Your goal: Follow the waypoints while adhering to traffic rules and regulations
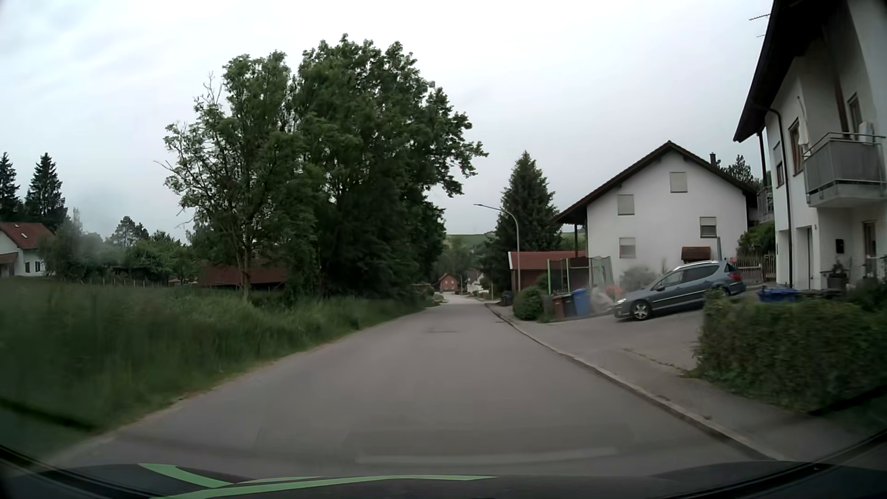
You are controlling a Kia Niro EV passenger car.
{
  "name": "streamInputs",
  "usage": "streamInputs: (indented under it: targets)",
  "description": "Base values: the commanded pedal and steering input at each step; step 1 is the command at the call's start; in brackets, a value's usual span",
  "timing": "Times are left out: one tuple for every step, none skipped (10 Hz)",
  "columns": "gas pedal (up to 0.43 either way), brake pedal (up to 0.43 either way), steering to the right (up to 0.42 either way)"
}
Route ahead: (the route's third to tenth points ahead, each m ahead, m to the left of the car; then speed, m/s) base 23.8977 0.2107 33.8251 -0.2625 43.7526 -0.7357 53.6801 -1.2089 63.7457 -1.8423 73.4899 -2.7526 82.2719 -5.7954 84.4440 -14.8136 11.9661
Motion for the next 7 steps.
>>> streamInputs:
  targets:
    - [0.0,0.104,0.012]
    - [0.0,0.11,0.012]
    - [0.0,0.11,0.012]
    - [0.0,0.116,0.011]
    - [0.0,0.11,0.01]
    - [0.0,0.116,0.009]
    - [0.0,0.11,0.008]
